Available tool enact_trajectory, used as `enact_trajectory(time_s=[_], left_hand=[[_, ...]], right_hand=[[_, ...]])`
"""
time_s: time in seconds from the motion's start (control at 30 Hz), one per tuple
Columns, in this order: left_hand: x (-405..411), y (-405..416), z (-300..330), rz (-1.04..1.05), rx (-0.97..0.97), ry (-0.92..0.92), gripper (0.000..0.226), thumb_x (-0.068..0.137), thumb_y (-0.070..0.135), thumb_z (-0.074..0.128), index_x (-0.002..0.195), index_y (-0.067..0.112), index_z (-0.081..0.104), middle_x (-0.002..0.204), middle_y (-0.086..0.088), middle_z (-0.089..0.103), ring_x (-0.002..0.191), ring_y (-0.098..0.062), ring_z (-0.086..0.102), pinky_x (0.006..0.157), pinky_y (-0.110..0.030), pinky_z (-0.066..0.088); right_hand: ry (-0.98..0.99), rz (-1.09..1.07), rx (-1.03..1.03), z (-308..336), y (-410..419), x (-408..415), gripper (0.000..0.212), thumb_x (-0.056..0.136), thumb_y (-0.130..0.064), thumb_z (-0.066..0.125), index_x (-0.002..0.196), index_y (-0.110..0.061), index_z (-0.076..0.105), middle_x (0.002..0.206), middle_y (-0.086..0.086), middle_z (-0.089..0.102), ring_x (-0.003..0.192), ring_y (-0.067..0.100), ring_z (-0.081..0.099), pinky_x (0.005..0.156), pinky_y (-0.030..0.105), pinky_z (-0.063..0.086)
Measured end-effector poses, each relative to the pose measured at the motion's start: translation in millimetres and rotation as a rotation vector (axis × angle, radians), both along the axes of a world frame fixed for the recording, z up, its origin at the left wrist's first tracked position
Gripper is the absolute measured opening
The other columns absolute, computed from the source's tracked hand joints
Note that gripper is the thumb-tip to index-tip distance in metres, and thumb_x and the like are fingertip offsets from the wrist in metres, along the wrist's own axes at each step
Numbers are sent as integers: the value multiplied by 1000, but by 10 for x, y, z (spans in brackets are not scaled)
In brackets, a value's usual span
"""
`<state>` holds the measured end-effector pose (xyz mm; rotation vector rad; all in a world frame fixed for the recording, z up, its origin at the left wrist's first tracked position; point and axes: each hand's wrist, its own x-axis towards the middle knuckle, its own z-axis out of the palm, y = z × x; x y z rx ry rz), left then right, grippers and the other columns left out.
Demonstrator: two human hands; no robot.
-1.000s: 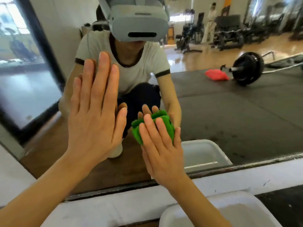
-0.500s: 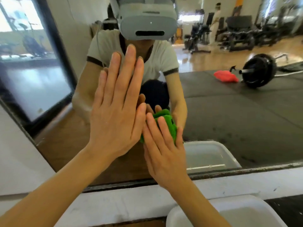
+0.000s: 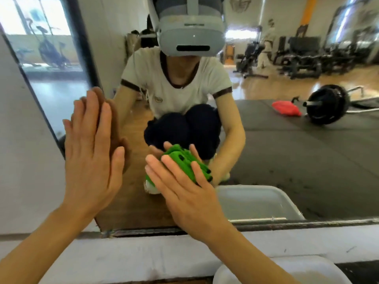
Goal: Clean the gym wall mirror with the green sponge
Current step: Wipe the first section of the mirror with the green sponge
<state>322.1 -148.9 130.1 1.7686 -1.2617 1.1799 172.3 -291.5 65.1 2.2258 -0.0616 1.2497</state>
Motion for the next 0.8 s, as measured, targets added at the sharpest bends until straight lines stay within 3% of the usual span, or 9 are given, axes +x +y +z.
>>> enact_trajectory(time_s=[0.1, 0.17, 0.27, 0.33, 0.47, 0.53, 0.6, 0.67, 0.8], left_hand=[[-36, -10, 21, 35, -9, -66, 60, 105, 23, 32, 156, 0, 12, 160, -24, 8, 155, -12, -11, 126, -37, -6], [-6, -14, 9, 39, 2, -54, 60, 106, 25, 30, 157, 2, 11, 160, -23, 7, 155, -13, -12, 126, -37, -6], [7, -35, -7, 60, -14, -62, 60, 105, 27, 30, 157, 2, 12, 160, -21, 7, 155, -13, -13, 126, -38, -6], [-8, -44, -2, 66, -12, -67, 60, 105, 28, 31, 156, 3, 12, 160, -20, 5, 155, -12, -14, 126, -36, -7], [21, -36, -13, 60, -3, -79, 59, 108, 33, 27, 158, 4, 12, 169, -9, -2, 155, -14, -12, 126, -37, -6], [32, -25, -18, 51, 2, -106, 61, 108, 33, 28, 161, 8, 7, 169, 4, -14, 156, -15, -11, 127, -38, -5], [38, -18, -15, 44, 8, -126, 63, 108, 32, 28, 162, 12, 2, 168, 5, -15, 156, -17, -10, 127, -38, -4], [42, -25, -18, 55, 1, -127, 62, 108, 31, 28, 162, 9, 4, 168, 1, -10, 156, -17, -10, 127, -38, -4], [42, -61, -41, 87, -25, -142, 63, 109, 30, 27, 162, 11, 0, 168, 3, -16, 156, -19, -9, 127, -38, -3]], right_hand=[[30, 6, -141, 79, -323, -205, 65, 100, -15, 42, 161, -17, 19, 167, -8, 17, 154, 13, 10, 124, 40, 4], [-2, -44, -89, 57, -667, -551, 68, 99, -14, 43, 161, -18, 15, 169, -4, 10, 155, 15, 8, 125, 43, 8], [-46, -128, 64, 32, -835, -861, 74, 97, -19, 44, 162, -17, 8, 170, -3, -1, 156, 19, 1, 125, 47, -4], [-90, -106, 119, 100, -629, -643, 72, 99, -19, 43, 162, -16, 7, 170, -2, -2, 156, 20, -1, 125, 48, -6], [-93, -24, 27, 331, -32, 73, 71, 99, -17, 48, 161, -14, 13, 168, -2, 13, 156, 18, 4, 125, 46, -4], [-40, -3, -63, 445, 33, 149, 69, 99, -18, 49, 160, -14, 16, 166, -5, 11, 155, 16, 7, 125, 44, -6], [-13, -16, -135, 520, -179, -37, 69, 99, -15, 49, 161, -15, 16, 167, -3, 9, 155, 16, 4, 125, 44, -7], [-69, -54, -56, 535, -502, -374, 66, 103, -17, 43, 161, -17, 12, 169, -2, 4, 156, 17, 2, 125, 45, -6], [-206, -122, 292, 501, -712, -722, 52, 111, -30, 22, 160, -15, 14, 169, -10, -5, 156, 17, -3, 124, 46, -10]])
